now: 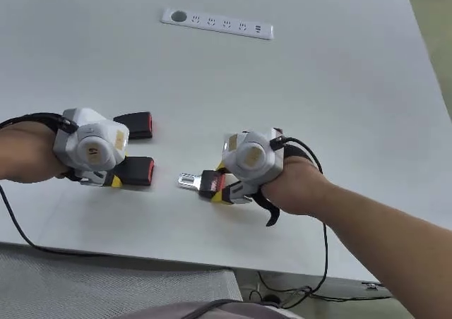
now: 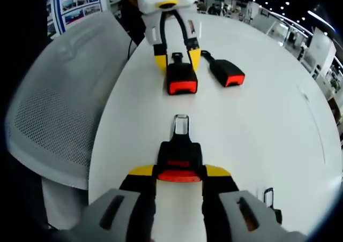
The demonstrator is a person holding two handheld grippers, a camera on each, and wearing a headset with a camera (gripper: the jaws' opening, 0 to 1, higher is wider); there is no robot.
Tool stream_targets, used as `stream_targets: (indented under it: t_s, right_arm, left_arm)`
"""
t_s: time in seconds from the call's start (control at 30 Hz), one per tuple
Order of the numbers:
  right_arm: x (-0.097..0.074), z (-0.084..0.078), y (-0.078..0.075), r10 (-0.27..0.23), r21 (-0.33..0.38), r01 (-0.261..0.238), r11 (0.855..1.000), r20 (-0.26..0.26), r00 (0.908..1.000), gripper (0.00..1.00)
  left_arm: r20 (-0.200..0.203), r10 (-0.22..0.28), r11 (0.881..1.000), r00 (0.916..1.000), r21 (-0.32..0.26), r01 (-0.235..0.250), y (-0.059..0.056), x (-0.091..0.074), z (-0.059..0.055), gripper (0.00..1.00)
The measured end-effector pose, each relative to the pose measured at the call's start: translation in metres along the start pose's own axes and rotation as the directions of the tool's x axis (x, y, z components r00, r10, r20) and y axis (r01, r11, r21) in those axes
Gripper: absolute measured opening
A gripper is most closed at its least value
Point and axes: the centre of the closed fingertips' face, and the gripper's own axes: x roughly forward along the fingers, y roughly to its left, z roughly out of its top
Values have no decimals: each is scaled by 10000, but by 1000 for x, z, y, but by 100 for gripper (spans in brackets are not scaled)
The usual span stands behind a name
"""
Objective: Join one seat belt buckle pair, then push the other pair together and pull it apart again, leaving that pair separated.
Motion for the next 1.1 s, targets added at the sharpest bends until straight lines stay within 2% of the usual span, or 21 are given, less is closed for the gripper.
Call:
stream_targets:
  t_s: [0.23,0.53,0.77,1.1]
  right_arm:
    - [12,20,-3,36,-116,-36,9999,52,10000,31]
    - [22,36,-5,103,-315,-107,9994,-112,9999,31]
    - [24,39,-5,155,-631,-180,9978,-402,9991,31]
    - [24,43,-6,10,-992,-53,9951,-432,9991,31]
  left_arm:
    - [-67,6,10000,10000,12,-6,3,4,-4,30]
    - [-85,-58,9999,9999,138,59,10,13,-12,30]
    - [-57,-51,9999,10000,144,51,11,15,-13,30]
    - [-44,-28,9999,10000,139,29,9,12,-11,30]
